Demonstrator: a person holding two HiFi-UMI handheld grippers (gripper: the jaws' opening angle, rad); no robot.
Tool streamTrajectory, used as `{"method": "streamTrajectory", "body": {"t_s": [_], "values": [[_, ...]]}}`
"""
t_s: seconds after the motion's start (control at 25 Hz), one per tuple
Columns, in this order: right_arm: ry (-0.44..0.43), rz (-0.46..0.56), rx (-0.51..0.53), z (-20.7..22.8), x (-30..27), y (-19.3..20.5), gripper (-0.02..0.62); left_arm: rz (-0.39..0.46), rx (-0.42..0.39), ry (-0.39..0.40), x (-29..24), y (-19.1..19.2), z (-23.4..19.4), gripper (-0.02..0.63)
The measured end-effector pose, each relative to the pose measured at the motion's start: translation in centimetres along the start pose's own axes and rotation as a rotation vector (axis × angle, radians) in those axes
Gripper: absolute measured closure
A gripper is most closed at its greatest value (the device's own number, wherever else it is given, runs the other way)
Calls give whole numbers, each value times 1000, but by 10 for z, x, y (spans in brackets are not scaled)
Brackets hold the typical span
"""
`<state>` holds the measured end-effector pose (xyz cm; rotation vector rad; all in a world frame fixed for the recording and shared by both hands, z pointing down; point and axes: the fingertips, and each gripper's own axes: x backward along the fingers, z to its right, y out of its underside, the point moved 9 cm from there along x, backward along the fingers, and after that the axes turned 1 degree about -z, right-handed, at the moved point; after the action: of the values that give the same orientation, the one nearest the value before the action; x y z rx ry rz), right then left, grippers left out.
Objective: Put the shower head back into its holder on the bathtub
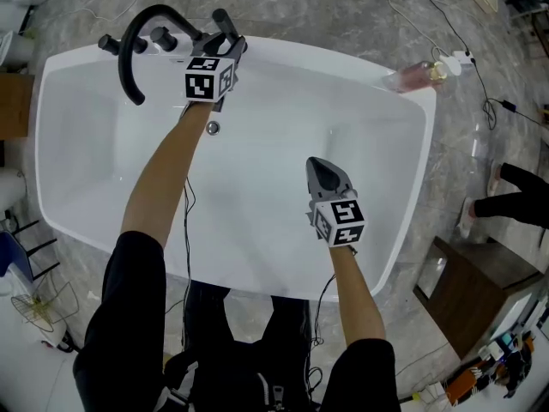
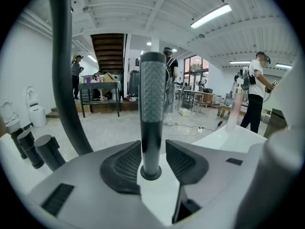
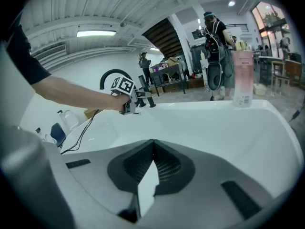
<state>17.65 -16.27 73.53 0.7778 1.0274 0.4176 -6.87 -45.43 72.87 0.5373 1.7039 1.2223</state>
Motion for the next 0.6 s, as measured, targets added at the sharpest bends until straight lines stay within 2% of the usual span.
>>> {"method": "streamTrajectory", "body": {"t_s": [0.24,0.36,0.44,0.52,0.6], "values": [[13,14,-23,-8,14,1,591,11,-28,8,33,-5,15,436],[8,33,-32,-17,22,-5,591,16,-79,18,56,-21,22,436],[13,48,-35,-23,34,-12,591,26,-84,24,76,-33,30,437],[24,80,-53,-27,48,-22,591,40,-65,18,99,-45,37,465],[43,120,-74,-33,62,-32,591,55,-52,3,125,-56,42,522]]}}
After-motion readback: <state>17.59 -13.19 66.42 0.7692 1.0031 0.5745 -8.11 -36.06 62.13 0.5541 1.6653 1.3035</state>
